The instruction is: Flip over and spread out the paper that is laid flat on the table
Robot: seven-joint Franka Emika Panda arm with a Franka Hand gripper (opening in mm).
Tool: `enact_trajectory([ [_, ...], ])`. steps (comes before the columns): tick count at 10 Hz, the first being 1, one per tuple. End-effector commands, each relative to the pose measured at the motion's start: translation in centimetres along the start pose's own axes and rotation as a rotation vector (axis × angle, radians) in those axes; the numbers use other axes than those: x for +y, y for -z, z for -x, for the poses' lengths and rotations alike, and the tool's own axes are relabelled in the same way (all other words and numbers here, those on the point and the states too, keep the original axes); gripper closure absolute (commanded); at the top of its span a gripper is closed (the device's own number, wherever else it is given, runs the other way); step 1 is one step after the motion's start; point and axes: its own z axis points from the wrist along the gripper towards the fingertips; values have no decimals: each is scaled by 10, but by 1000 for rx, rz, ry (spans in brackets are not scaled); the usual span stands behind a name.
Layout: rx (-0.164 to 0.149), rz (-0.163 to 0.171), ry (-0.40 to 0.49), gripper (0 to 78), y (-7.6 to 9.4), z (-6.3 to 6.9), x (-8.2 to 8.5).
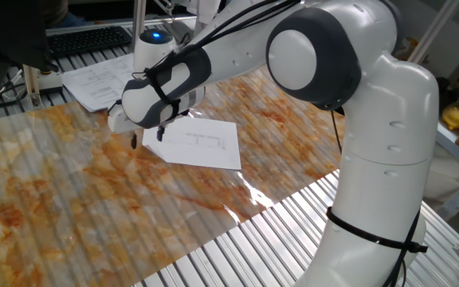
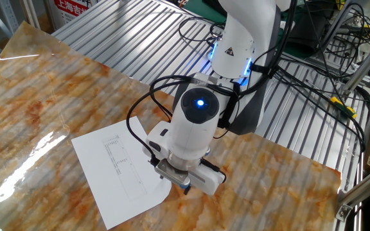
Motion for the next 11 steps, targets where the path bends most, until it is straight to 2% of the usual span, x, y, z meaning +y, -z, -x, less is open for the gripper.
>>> enact_trajectory([
  [1, -2, -1, 15, 1, 0, 2, -2],
  [4, -2, -1, 15, 1, 0, 2, -2],
  [5, -1, 2, 59, 1, -14, 5, -7],
  [11, -4, 1, 60, 1, -20, 6, -6],
])
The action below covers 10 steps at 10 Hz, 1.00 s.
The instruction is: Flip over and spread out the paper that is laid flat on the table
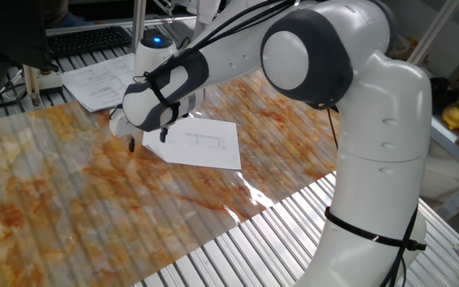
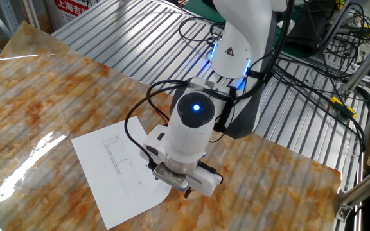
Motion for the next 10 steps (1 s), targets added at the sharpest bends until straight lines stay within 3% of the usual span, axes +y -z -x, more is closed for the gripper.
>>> enact_trajectory([
  [1, -6, -1, 5, 1, -4, 2, 0],
  [10, -11, 4, 17, 1, -20, 1, -1],
])
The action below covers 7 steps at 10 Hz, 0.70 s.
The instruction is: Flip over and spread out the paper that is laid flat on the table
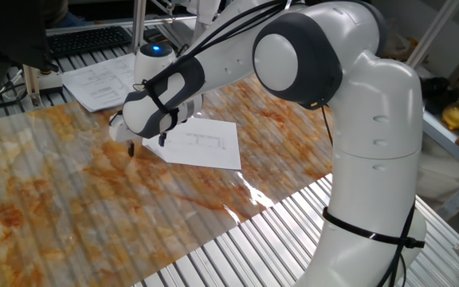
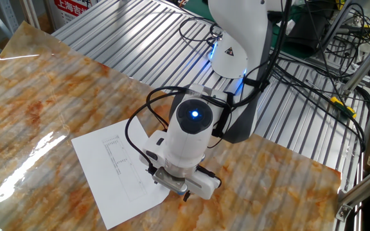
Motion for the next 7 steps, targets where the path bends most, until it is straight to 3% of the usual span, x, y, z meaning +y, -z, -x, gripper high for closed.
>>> enact_trajectory([
  [1, -3, 4, 6, 1, -1, 1, -2],
  [6, -4, 4, 1, 1, -2, 0, -2],
  [7, -4, 4, 1, 763, -2, 0, -2],
])
